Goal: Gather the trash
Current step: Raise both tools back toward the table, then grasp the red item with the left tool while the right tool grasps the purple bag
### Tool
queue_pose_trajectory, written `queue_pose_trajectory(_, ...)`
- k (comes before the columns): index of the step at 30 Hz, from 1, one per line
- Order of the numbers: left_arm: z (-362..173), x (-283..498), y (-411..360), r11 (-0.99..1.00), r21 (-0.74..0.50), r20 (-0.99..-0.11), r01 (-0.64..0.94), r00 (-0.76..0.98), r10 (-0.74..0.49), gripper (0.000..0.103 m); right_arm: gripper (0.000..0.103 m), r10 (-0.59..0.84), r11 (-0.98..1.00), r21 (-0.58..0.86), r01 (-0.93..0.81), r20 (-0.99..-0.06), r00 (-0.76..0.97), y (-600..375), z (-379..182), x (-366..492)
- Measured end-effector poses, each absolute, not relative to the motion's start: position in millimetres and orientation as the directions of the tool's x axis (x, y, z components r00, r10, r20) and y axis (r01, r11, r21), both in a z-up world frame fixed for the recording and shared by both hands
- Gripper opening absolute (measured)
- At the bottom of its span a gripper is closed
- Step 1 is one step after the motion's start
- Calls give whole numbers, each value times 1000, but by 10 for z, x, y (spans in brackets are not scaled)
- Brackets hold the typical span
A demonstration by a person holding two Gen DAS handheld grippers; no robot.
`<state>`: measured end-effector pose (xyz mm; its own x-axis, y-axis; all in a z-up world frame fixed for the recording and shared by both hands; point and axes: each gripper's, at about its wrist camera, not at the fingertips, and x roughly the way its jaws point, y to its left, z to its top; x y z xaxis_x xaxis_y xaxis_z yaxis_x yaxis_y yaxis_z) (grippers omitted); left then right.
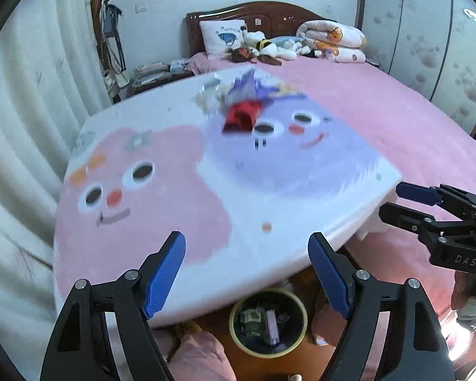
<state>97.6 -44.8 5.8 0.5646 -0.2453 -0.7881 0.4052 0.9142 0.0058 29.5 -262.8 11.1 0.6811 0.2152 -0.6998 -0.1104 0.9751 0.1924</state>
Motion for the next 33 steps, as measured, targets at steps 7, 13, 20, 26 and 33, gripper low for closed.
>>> queue_pose_trajectory(7,623,1653,-745,908,-16,-794,419,546,-266,81,62,162,986,140,-92,-663,731,-2779,803,826)
queue_pose_trajectory(13,605,2455,-1124,896,-32,-822,444,498,-276,81,63,127,989,146,-36,-684,719,-3049,983,1546)
queue_pose_trajectory(20,42,3429,-1469,907,-41,-867,418,436,-240,81,66,158,971,239,21,-704,693,-3424,736,2395)
queue_pose_trajectory(26,-547,4086,-1617,922,-73,-896,379,381,-227,81,72,208,940,335,65,-713,670,-3662,363,3039)
queue_pose_trajectory(33,-1017,4488,-1815,921,-83,-918,381,331,-220,81,77,228,925,369,87,-725,650,-3735,11,3422)
